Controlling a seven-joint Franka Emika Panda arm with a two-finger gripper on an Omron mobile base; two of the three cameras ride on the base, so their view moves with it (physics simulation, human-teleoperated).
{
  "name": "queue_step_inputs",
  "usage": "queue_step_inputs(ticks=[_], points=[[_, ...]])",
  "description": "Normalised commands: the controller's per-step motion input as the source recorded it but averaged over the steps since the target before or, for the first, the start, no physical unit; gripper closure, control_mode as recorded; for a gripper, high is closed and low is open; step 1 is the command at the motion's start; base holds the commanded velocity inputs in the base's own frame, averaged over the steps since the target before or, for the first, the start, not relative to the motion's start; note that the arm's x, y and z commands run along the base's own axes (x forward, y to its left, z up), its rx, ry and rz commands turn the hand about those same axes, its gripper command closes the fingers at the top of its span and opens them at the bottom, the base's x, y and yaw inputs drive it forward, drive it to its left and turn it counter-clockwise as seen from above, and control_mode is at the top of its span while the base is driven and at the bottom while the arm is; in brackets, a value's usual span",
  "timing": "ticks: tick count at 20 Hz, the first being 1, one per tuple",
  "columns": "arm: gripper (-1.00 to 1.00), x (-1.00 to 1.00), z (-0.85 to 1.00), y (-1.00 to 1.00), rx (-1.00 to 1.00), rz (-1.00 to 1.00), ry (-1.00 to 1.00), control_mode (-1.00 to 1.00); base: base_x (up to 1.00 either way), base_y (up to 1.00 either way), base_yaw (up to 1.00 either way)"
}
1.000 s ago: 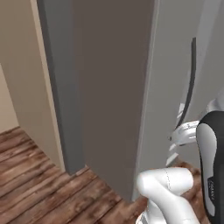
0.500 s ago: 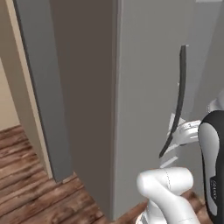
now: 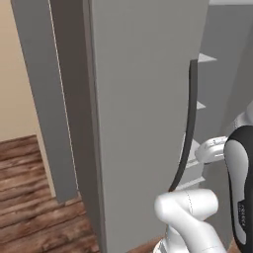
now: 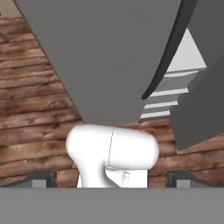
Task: Take the tangerine, orange, and fish from the freezer and place them in the bowl on the counter.
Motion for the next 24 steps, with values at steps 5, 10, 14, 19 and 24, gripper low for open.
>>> queue_step_inputs(ticks=[5,10,14,19,24], points=[[-1.00,0.00,0.00,0.00,0.00,0.00,0.00,1.00,0.29,-0.58,0.24],[-1.00,0.00,0.00,0.00,0.00,0.00,0.00,1.00,0.45,-0.36,0.12],[-1.00,0.00,0.00,0.00,0.00,0.00,0.00,1.00,0.60,-0.20,0.09],[-1.00,0.00,0.00,0.00,0.00,0.00,0.00,1.00,0.50,-0.41,0.15],[-1.00,0.00,0.00,0.00,0.00,0.00,0.00,1.00,0.26,-0.68,0.17]])
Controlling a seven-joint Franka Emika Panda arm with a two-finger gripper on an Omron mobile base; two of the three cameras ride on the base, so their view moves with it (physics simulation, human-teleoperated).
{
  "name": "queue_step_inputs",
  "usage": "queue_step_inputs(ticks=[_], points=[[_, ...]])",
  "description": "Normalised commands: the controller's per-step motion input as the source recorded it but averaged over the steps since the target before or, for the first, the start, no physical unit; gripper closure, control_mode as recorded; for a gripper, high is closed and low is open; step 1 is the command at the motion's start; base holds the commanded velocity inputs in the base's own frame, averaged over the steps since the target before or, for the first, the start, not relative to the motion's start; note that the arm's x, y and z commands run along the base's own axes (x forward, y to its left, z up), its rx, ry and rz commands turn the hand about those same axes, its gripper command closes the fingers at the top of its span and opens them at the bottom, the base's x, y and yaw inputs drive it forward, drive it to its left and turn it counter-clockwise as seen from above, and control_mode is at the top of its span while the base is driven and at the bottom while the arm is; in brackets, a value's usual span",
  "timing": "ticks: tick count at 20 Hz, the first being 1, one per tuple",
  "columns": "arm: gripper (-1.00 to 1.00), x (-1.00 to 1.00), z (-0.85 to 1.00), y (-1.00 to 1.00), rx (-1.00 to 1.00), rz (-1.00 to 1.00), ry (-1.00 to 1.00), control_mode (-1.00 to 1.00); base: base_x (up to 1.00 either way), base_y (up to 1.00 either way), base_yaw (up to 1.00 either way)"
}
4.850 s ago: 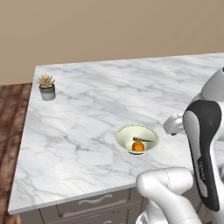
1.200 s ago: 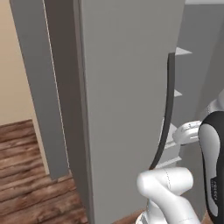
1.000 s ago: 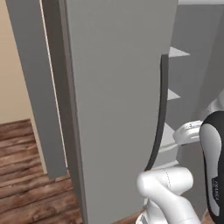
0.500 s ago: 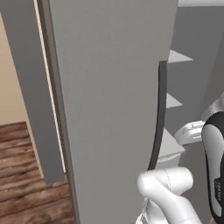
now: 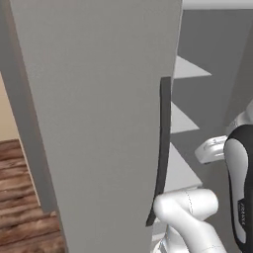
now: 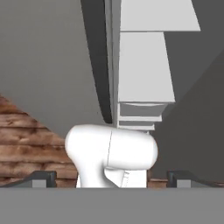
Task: Take the tangerine, orange, and fish from the freezer and place them in the bowl on the counter.
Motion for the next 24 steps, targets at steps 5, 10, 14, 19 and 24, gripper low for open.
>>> queue_step_inputs(ticks=[5,10,14,19,24], points=[[-1.00,0.00,0.00,0.00,0.00,0.00,0.00,1.00,0.41,-0.44,0.08],[-1.00,0.00,0.00,0.00,0.00,0.00,0.00,1.00,0.54,-0.11,0.02],[-1.00,0.00,0.00,0.00,0.00,0.00,0.00,1.00,0.49,-0.38,0.06],[-1.00,0.00,0.00,0.00,0.00,0.00,0.00,1.00,0.36,-0.32,0.04],[-1.00,0.00,0.00,0.00,0.00,0.00,0.00,1.00,0.02,-0.02,0.00]])
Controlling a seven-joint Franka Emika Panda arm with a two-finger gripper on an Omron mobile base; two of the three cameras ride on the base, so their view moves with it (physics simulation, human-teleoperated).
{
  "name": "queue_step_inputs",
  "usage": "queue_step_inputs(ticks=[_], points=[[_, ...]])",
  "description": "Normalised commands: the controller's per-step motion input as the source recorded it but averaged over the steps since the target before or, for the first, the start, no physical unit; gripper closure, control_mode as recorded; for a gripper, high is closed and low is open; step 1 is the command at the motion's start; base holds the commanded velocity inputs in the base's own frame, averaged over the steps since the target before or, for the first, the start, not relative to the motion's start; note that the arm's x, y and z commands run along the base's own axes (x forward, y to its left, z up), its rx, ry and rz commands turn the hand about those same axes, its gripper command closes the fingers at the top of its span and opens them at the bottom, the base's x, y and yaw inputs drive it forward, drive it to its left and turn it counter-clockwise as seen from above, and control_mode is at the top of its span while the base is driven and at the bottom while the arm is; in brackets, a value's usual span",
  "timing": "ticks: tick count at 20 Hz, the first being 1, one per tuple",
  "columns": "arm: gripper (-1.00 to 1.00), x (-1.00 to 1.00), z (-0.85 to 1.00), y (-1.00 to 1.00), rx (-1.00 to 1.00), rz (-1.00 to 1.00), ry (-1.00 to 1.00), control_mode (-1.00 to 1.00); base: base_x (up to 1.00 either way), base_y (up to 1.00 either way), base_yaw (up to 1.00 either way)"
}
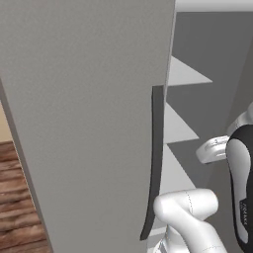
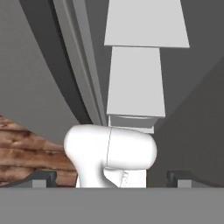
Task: Take the tangerine, orange, and fish from the freezer and place them in the bowl on the counter.
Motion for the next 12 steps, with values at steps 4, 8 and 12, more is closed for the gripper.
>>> queue_step_inputs(ticks=[4,8,12], points=[[-1.00,0.00,0.00,-0.04,0.00,0.00,-0.02,-1.00,0.00,0.00,0.00],[-1.00,-0.01,0.11,-0.24,0.01,0.06,-0.19,-1.00,0.00,0.00,0.00],[-1.00,0.00,0.17,-0.14,0.02,0.02,-0.28,-1.00,0.00,0.00,0.00]])
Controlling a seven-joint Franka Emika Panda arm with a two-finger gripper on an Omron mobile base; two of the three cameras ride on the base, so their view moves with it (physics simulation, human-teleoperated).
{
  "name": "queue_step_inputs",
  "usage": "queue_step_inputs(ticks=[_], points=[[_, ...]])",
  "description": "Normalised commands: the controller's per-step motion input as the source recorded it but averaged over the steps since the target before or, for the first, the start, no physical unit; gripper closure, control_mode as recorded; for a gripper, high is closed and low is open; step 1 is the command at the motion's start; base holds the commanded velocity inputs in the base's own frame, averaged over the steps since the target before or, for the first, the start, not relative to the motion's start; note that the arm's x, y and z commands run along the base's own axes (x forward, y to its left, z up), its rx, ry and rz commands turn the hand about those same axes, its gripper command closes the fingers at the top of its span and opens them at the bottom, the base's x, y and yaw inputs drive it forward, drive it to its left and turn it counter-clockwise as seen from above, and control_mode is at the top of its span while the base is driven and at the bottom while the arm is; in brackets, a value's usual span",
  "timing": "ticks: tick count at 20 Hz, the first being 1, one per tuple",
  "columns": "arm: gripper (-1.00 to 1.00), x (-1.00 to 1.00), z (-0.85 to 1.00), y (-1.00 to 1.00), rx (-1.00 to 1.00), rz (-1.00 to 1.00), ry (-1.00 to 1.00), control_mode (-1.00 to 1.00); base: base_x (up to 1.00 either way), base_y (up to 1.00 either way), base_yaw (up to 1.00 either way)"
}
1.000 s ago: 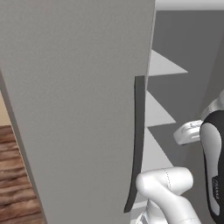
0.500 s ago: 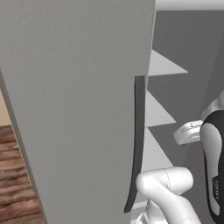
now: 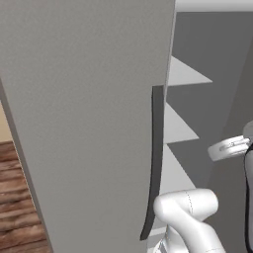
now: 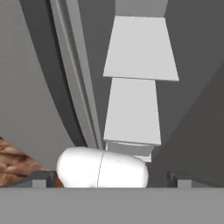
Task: Take the tangerine, orange, and fish from the freezer and place them in the bowl on the counter.
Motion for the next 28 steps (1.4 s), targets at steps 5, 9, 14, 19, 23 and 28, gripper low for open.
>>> queue_step_inputs(ticks=[5,9,14,19,23,28], points=[[-1.00,0.00,0.49,-0.05,0.01,0.00,-0.18,-1.00,0.00,0.00,0.00],[-1.00,0.05,0.67,-0.06,0.00,0.02,-0.01,-1.00,0.00,0.00,0.00],[-1.00,0.11,0.43,0.00,0.01,0.08,0.00,-1.00,0.00,0.00,0.00],[-1.00,0.35,0.09,0.00,0.01,0.10,0.00,-1.00,0.00,0.00,0.00],[-1.00,0.37,0.01,0.00,0.00,0.08,0.00,-1.00,0.00,0.00,0.00],[-1.00,0.50,0.00,0.01,0.00,0.10,0.00,-1.00,0.00,0.00,0.00]])
